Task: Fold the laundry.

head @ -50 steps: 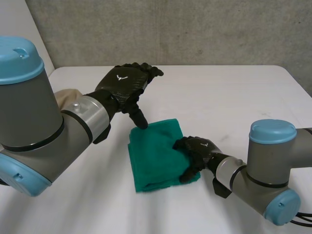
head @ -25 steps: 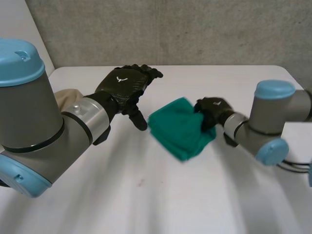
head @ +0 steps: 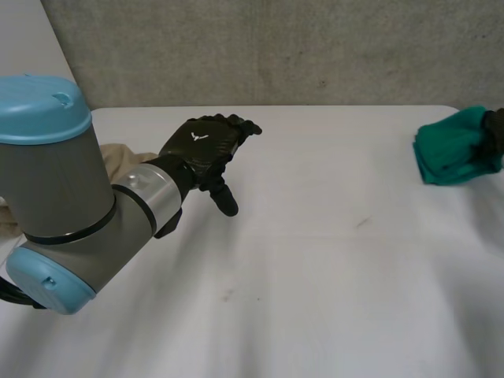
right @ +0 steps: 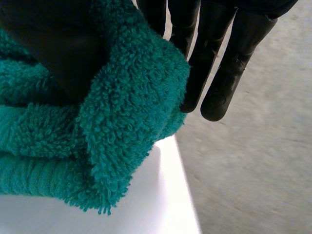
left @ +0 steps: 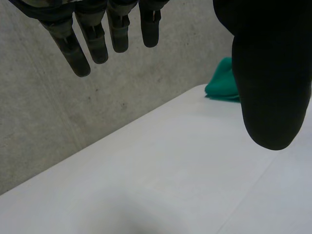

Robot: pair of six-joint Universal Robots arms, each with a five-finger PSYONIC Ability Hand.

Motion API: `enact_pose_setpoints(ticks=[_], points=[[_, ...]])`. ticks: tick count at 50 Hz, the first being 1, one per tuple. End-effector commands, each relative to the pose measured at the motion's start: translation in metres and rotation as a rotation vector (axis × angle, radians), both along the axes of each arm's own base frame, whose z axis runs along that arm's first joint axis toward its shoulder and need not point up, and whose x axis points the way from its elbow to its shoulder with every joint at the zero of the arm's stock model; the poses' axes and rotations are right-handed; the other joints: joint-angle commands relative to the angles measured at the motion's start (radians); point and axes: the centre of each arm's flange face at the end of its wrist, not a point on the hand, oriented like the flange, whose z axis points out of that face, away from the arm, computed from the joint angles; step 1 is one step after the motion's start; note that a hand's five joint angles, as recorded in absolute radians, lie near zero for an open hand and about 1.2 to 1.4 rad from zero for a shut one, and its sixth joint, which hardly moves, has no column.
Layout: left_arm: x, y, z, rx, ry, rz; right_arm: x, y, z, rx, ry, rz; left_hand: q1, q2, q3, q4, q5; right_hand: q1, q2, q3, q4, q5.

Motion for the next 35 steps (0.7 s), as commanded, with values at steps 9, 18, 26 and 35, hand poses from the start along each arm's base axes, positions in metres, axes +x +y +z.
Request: enact_pose_setpoints(ticks=[9,18,26,35], points=[[-0.002,-0.002,-0.008,0.017,-0.01,0.0,-0.029,-0.008,-0.004,-0.055,0.09,0.008,0.021,0.01,0.005,0.011,-0.012,0.519,0.261,0.224,0.209,0.294],[-0.001,0.001,-0.012,0.034,-0.019,-0.001,-0.034,-0.01,-0.018,-0.063,0.245,-0.021,0.021,0.01,0.005,0.011,-0.012,-0.703,-0.961,-0.997,-1.013,-0.928],[0.001,0.002,-0.011,0.037,-0.018,0.003,-0.033,-0.001,-0.019,0.019,0.31,-0.016,0.021,0.01,0.005,0.011,-0.012,-0.703,-0.961,-0.997,-1.013,-0.928],[0.004,0.007,-0.008,0.035,-0.017,0.003,-0.025,0.02,0.027,0.112,0.491,0.012,0.018,0.007,0.002,0.008,-0.015,-0.703,-0.961,-0.997,-1.013,-0.928]])
